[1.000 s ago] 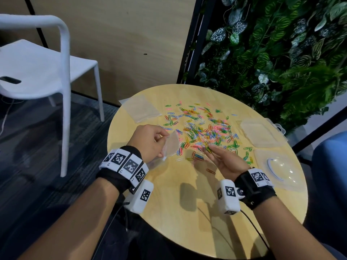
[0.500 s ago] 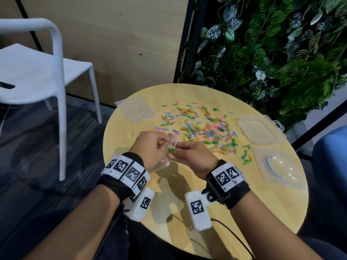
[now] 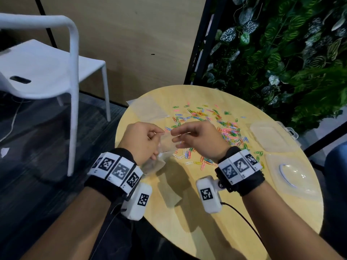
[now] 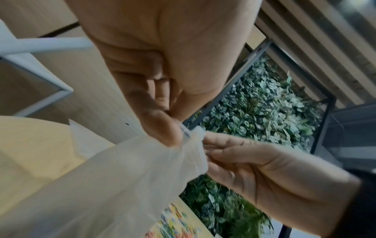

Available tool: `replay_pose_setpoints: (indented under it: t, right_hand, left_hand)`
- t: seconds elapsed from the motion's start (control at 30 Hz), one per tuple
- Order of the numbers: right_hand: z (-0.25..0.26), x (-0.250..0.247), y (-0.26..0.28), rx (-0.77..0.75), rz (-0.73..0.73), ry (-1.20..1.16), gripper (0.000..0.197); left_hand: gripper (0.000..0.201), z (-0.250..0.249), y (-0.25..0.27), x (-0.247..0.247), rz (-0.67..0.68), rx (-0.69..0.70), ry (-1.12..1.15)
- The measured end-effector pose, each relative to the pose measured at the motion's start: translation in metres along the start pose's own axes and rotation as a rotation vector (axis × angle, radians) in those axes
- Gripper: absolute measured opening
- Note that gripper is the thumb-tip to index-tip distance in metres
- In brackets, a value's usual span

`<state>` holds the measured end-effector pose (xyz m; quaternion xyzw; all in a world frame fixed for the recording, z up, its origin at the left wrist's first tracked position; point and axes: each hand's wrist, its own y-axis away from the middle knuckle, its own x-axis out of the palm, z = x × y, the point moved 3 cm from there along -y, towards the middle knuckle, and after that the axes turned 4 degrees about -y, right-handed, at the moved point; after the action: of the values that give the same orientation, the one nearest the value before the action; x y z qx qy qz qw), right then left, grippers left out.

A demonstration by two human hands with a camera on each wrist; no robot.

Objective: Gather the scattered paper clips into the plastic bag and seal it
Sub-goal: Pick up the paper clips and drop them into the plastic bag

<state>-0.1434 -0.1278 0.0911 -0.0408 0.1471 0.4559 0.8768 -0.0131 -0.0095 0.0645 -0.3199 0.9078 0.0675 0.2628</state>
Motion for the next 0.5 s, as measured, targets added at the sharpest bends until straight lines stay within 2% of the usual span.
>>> replay_pose_setpoints:
  t: [0.07, 0.1, 0.17, 0.23, 0.33, 0.37, 0.43, 0.5]
  right_hand:
    - [-0.008, -0.005, -0.015, 0.018, -0.047, -0.116, 0.033]
    - [-0.015, -0.008, -0.024, 0.030, -0.073, -0.052, 0.035]
    - [-0.034, -0.004, -0.041, 0.019, -0.068, 0.350, 0.034]
    - [-0.050, 0.016, -0.052, -0.035, 0.054, 0.714, 0.032]
    - [-0.073, 0.060, -0.057, -0.137, 0.353, 0.948, 0.053]
    - [-0.081, 0.070, -0.057, -0.165, 0.413, 1.062, 0.057]
    - [-0.092, 0.072, -0.057, -0.163, 0.414, 1.227, 0.060]
    - [-0.100, 0.061, -0.058, -0.092, 0.375, 1.266, 0.058]
  left_hand:
    - [0.016, 0.008, -0.001, -0.016, -0.075, -0.013, 0.031]
    - [0.016, 0.012, -0.002, -0.024, -0.117, -0.020, 0.037]
    - [0.015, 0.020, -0.002, -0.039, -0.178, -0.029, 0.047]
    - [0.015, 0.024, -0.002, -0.050, -0.208, -0.032, 0.056]
    - [0.015, 0.025, -0.002, -0.053, -0.215, -0.035, 0.060]
    - [0.015, 0.024, -0.002, -0.053, -0.213, -0.036, 0.061]
    - [0.015, 0.023, -0.002, -0.051, -0.207, -0.045, 0.061]
    - [0.015, 0.022, -0.003, -0.047, -0.195, -0.053, 0.061]
